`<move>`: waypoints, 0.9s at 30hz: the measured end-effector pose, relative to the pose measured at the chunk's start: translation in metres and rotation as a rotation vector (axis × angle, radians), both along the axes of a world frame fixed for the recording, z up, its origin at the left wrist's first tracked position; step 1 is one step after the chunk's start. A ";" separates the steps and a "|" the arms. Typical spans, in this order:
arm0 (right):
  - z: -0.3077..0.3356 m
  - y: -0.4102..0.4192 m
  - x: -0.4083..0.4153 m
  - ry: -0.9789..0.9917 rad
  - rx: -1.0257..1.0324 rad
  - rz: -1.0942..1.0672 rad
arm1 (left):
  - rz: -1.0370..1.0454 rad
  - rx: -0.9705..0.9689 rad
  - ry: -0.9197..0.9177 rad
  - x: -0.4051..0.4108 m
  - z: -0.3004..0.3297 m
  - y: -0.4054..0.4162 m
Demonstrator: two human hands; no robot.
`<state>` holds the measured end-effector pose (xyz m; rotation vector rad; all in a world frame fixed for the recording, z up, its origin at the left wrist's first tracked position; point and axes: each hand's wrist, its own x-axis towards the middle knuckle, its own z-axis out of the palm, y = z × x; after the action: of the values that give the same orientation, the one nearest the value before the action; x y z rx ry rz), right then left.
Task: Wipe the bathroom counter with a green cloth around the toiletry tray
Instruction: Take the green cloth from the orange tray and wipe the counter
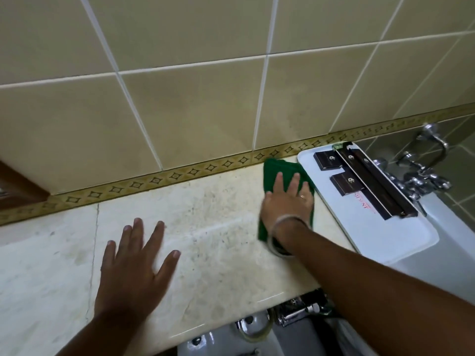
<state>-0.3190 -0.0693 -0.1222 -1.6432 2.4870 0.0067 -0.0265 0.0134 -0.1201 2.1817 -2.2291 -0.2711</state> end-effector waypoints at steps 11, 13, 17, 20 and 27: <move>0.008 0.073 0.056 -0.089 -0.050 0.845 | -0.017 0.002 0.015 0.000 0.003 -0.001; 0.007 0.075 0.009 0.015 -0.078 0.678 | -0.016 -0.005 0.007 0.001 0.001 -0.001; 0.004 0.039 -0.011 0.011 0.010 0.176 | -0.007 -0.014 0.009 0.002 -0.003 -0.002; 0.003 -0.002 0.042 0.036 0.025 0.058 | -0.015 -0.021 0.014 0.004 -0.006 -0.002; 0.010 0.040 0.073 -0.044 0.035 0.919 | -0.001 -0.027 0.055 0.003 -0.003 -0.001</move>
<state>-0.2461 -0.0292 -0.1123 -2.5442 1.4792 0.1176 -0.0235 0.0128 -0.1231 2.1327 -2.1928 -0.2952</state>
